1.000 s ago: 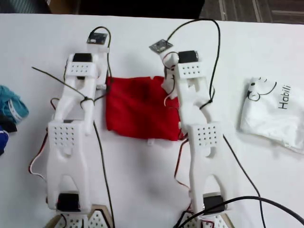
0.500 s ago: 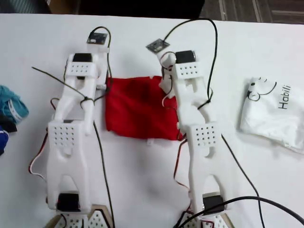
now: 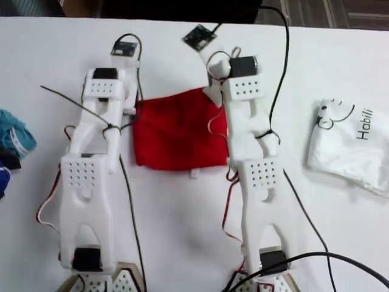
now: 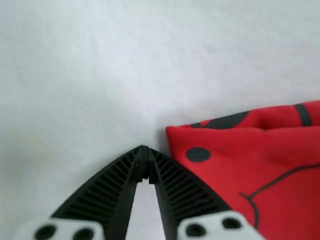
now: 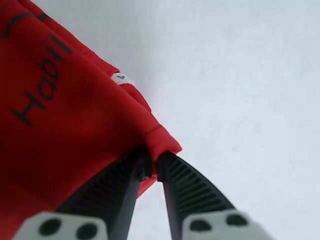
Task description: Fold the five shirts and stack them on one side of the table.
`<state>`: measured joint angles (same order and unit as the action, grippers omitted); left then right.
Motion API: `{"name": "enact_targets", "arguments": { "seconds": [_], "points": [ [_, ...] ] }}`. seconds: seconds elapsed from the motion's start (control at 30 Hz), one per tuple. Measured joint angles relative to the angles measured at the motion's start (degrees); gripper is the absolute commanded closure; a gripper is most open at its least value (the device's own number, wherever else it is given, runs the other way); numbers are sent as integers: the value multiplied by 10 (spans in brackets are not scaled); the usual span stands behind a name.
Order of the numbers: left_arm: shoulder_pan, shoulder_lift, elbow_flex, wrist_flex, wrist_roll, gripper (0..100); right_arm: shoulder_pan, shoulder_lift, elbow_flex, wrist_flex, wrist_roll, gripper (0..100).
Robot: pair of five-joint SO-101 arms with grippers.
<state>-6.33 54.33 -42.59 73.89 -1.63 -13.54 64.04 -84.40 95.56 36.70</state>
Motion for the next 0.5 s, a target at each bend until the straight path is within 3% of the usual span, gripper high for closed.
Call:
{"name": "enact_targets", "arguments": {
  "seconds": [0.4, 0.5],
  "points": [
    [0, 0, 0, 0, 0, 975, 0, 62, -1, -74, 13, 974],
    [0, 0, 0, 0, 0, 975, 0, 69, -1, -74, 13, 916]
  ]
}}
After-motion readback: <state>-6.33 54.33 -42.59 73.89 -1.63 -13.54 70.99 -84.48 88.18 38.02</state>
